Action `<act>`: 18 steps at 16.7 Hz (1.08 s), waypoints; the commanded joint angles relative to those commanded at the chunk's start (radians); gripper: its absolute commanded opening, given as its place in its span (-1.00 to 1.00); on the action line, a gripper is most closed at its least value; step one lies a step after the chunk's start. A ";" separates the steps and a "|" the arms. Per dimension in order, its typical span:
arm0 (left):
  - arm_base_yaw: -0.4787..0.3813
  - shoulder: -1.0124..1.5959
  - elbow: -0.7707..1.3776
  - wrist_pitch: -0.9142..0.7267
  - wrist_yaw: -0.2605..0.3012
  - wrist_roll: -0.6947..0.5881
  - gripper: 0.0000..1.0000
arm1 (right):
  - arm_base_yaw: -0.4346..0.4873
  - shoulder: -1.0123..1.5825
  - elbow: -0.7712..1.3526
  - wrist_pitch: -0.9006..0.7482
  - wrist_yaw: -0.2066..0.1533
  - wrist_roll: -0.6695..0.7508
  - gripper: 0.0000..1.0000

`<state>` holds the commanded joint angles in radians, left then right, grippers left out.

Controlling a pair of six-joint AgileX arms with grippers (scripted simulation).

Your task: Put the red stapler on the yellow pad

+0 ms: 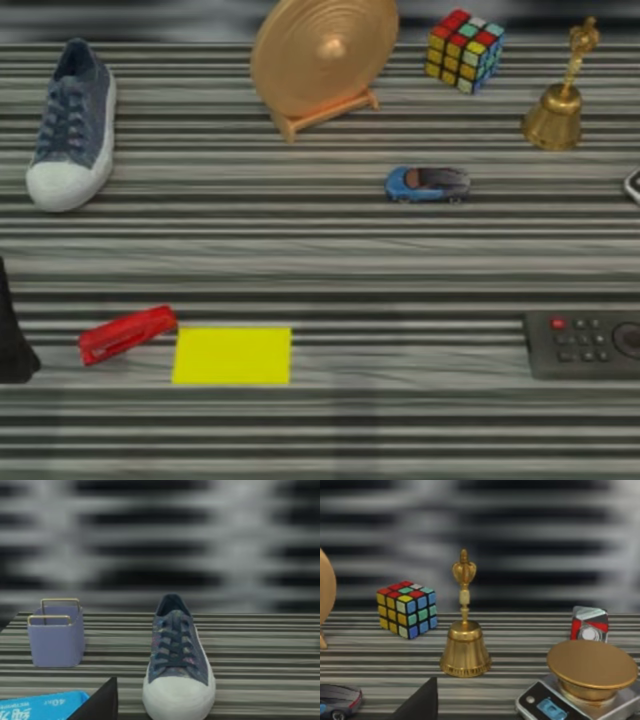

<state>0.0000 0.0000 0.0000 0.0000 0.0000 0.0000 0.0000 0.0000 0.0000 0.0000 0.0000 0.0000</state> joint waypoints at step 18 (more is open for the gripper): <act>-0.176 1.172 0.855 -0.749 -0.007 0.548 1.00 | 0.000 0.000 0.000 0.000 0.000 0.000 1.00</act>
<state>-0.1755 1.1721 0.8551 -0.7493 -0.0068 0.5482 0.0000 0.0000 0.0000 0.0000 0.0000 0.0000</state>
